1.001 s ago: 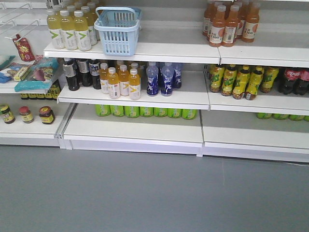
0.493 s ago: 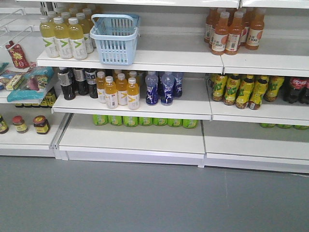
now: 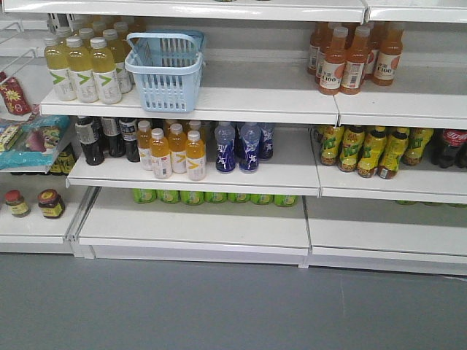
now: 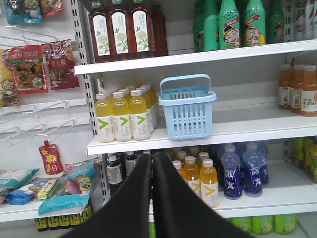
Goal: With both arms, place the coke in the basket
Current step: 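Drive the base toward the shelf holding the light-blue basket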
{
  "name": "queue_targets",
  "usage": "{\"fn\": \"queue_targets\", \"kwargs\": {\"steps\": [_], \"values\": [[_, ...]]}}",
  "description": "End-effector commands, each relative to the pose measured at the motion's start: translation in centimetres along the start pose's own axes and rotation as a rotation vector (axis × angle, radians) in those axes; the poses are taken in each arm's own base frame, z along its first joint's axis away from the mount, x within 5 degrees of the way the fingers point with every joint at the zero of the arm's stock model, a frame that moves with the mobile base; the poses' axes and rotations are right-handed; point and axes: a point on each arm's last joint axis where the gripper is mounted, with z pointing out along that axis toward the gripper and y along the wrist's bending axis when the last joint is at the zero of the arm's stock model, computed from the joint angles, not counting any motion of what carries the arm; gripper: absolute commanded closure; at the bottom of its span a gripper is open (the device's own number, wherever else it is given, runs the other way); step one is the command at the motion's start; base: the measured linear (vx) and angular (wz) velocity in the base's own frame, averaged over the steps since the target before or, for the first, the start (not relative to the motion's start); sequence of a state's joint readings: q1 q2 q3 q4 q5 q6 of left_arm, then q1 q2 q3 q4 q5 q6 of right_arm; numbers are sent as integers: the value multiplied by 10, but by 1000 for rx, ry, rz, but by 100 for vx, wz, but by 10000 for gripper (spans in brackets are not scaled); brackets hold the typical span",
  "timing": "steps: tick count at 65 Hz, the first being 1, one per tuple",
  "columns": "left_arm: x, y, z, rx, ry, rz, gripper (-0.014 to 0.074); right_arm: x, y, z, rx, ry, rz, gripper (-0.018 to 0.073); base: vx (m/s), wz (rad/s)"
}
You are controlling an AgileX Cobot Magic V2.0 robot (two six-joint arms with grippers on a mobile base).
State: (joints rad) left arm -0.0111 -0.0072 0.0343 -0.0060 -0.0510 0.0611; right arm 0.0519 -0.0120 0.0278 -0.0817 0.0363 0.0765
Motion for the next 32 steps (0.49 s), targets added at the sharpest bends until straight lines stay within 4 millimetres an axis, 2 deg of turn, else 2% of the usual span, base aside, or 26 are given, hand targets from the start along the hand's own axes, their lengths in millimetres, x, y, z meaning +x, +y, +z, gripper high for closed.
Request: {"fn": "queue_targets", "kwargs": {"steps": [1, 32], "values": [[-6, 0, -2, 1, -85, -17, 603, -2, 0, -1, -3, -70, -14, 564, 15, -4], [-6, 0, -2, 1, -85, -17, 603, -2, 0, -1, -3, -70, -14, 564, 15, -4]]}}
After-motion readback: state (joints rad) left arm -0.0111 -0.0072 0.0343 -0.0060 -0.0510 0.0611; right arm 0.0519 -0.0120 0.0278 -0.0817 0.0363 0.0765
